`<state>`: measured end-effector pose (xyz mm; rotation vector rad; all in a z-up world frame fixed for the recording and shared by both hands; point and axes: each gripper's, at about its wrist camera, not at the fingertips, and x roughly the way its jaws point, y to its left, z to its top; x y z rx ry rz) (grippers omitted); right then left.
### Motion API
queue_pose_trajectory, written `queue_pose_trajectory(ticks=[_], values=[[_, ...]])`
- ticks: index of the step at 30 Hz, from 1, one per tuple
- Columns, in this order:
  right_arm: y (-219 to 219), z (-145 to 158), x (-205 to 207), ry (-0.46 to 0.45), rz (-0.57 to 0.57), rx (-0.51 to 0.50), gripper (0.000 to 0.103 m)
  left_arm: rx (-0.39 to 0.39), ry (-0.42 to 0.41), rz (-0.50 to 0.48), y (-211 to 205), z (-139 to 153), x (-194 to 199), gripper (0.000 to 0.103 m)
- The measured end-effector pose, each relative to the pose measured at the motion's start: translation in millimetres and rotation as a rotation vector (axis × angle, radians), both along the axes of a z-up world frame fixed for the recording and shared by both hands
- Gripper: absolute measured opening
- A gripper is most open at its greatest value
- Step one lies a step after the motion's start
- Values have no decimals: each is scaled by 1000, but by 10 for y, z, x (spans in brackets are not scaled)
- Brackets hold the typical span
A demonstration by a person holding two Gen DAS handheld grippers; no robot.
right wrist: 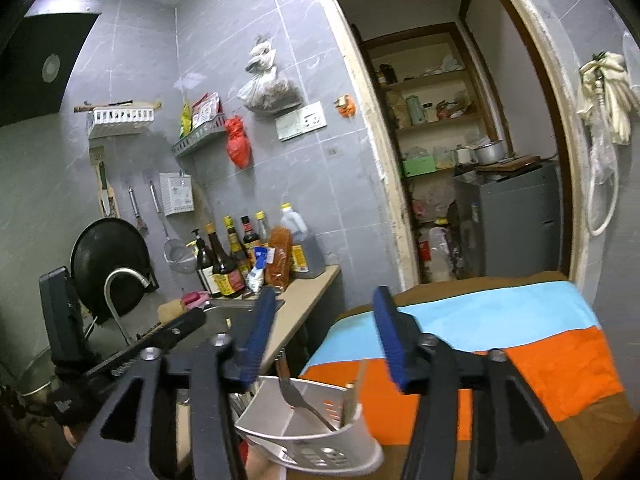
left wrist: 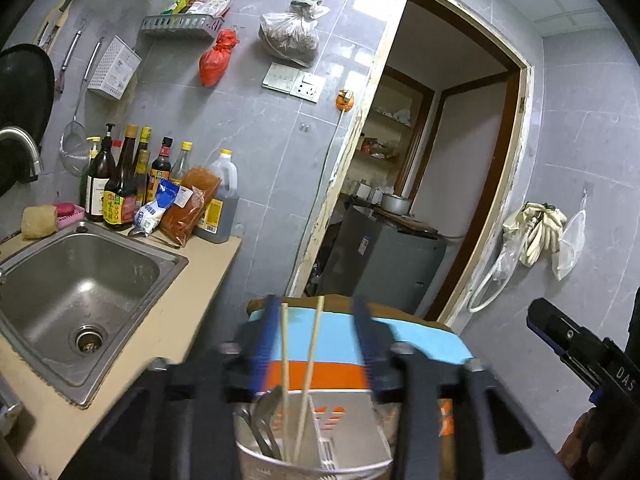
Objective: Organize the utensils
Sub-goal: 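Open both tools to drop the chopstick and fork into the basket, then move both tools back to the wooden-handled knife and gold spoon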
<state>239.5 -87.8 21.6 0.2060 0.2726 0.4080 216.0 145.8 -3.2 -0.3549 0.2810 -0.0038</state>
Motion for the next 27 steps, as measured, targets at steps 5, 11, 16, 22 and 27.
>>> queue_pose_trajectory(ticks=[5,11,16,22,27], values=[[-282,143,-169,-7,-62,-25,72,28,24,-22,-174,225,-119,70],[-594,277,-302,-19,-121,-70,92,46,43,-47,-462,389,-187,96],[-879,319,-383,-17,-174,-133,95,114,41,-66,-807,461,-220,102],[-1334,272,-387,29,-207,-152,98,181,55,-99,-1290,455,-217,102],[-1762,148,-320,78,-241,-155,98,187,89,-150,-1708,363,-197,102]])
